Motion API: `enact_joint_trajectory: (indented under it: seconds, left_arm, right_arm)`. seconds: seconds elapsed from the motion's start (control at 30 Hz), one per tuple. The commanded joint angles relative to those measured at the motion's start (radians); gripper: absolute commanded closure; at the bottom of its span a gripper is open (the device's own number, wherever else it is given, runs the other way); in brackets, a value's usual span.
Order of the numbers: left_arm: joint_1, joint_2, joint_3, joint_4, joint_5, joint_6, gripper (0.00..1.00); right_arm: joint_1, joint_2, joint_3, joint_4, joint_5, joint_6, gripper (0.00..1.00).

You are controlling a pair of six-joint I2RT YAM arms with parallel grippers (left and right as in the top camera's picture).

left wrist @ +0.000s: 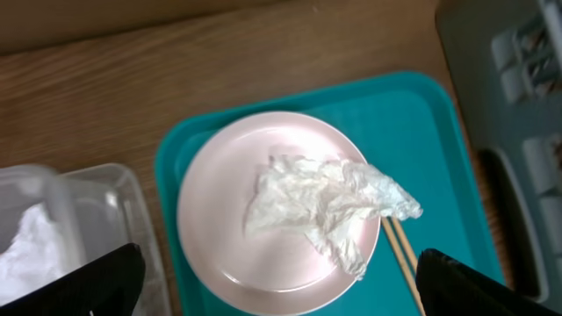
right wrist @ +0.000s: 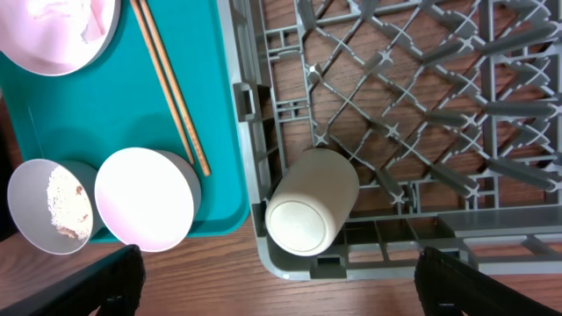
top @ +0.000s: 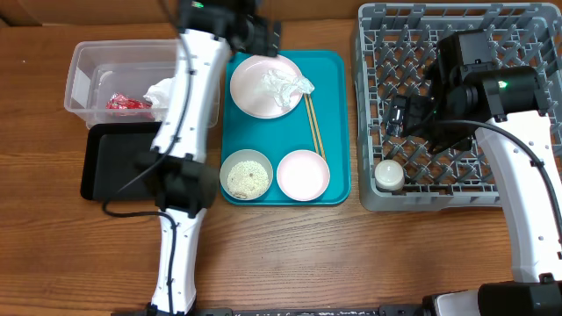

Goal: Sort waste into correct bins and load items into the dishwasher
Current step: 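Grasp the remaining tissue on the white plate with the left gripper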

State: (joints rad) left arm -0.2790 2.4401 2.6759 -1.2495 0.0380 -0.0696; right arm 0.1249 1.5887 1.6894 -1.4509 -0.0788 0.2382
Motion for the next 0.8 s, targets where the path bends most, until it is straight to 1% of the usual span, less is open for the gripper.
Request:
enact_joint_trajectory:
  seconds: [0.0,0.27,0.37,0.47,0.77]
  left_arm:
    - [-0.027,-0.006,-0.092,0.051,-0.148,0.086,0.0]
    - [-0.042,-0.006,-0.275,0.172,-0.128,0.106,0.0]
    - [-0.042,-0.006,-0.327,0.197,-0.069,0.181,0.0]
    - [-0.045,-0.006,-0.375,0.23,-0.048,0.217,0.0]
    - [-0.045,-0.006,-0.51,0.363,-0.044,0.224,0.0]
  right_arm:
    - [-0.002,-0.006,0.012,0.0,-0.005,-0.004,0.0]
    - [-0.002,-0.006,0.012,-0.002,-0.005,-0.005,0.0]
    - [-0.002,-0.006,0.012,-0.002,-0.005,-0.008,0.0]
    - [-0.002,-0.006,0.012,-0.002,-0.005,-0.008,0.0]
    - [-0.002,-0.006,0.012,-0.003,-0.005,-0.008,0.0]
